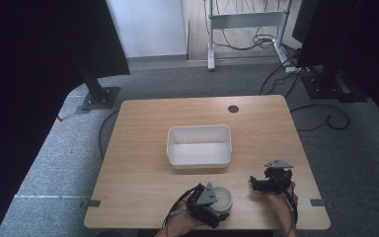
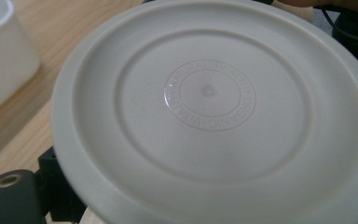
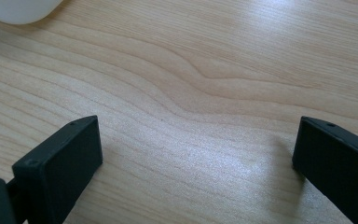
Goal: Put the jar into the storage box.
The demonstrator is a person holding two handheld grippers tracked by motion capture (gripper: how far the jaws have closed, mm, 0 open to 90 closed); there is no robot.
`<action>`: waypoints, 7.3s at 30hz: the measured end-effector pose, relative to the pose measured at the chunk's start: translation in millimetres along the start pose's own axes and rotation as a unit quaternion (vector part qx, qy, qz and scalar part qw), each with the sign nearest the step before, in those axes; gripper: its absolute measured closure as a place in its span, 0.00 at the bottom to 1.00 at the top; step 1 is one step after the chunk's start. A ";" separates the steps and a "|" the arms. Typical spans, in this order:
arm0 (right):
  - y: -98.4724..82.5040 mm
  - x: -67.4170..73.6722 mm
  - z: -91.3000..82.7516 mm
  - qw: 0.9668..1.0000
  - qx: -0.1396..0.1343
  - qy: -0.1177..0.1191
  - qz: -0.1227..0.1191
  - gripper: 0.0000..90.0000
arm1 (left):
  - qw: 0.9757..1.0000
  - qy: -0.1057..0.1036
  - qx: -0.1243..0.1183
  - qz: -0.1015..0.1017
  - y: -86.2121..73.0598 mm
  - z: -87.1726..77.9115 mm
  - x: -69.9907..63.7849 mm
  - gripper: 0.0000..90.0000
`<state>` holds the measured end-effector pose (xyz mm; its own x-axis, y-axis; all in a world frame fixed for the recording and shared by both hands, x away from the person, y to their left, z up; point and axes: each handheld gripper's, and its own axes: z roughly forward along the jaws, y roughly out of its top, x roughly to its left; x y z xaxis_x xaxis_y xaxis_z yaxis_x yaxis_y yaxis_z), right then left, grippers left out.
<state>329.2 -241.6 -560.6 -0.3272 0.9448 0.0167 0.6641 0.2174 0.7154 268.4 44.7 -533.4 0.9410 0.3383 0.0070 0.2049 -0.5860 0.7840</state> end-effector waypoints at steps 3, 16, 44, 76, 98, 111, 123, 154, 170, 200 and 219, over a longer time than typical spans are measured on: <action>0.0 0.0 0.0 1.000 0.000 0.000 0.000 0.01 | 1.000 0.007 -0.005 0.000 1.7 -3.2 2.3 0.11; 0.0 0.1 0.0 1.000 0.000 0.000 0.000 0.01 | 0.999 0.034 -0.009 0.002 15.3 -15.0 16.5 0.11; 0.0 0.0 0.0 1.000 0.000 0.000 0.000 0.01 | 0.996 0.080 -0.027 -0.028 35.7 -30.9 59.8 0.11; 0.0 0.0 0.0 1.000 0.000 0.000 0.000 0.01 | 0.989 0.137 -0.036 -0.044 50.4 -22.2 105.2 0.11; 0.0 0.0 0.0 1.000 0.000 0.000 0.000 0.01 | 0.980 0.182 -0.027 -0.070 53.4 -2.8 133.9 0.11; 0.0 0.0 0.0 1.000 0.000 0.000 0.000 0.01 | 0.976 0.196 -0.011 -0.096 47.1 15.9 143.8 0.11; 0.0 0.0 0.0 1.000 0.000 0.000 0.000 0.01 | 0.972 0.208 0.000 -0.110 43.6 27.4 142.8 0.11; 0.0 0.0 0.0 1.000 0.000 0.000 0.000 0.01 | 0.970 0.189 0.020 -0.150 34.6 31.6 150.8 0.05; 0.0 0.0 0.0 1.000 0.000 0.000 0.000 0.01 | 0.971 0.194 0.002 -0.139 39.9 20.4 145.4 0.03; 0.0 0.0 0.0 1.000 0.000 0.000 0.000 0.01 | 0.976 0.176 -0.022 -0.128 41.6 -9.5 134.7 0.03; 0.1 -0.1 0.0 1.000 0.001 0.000 0.001 0.01 | 0.980 0.158 -0.035 -0.116 35.2 -33.3 123.1 0.04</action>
<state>329.3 -241.7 -560.6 -0.3261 0.9452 0.0170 0.6660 0.2169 0.7137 382.5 90.2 -484.3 0.7380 0.6748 0.0065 0.3750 -0.4181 0.8274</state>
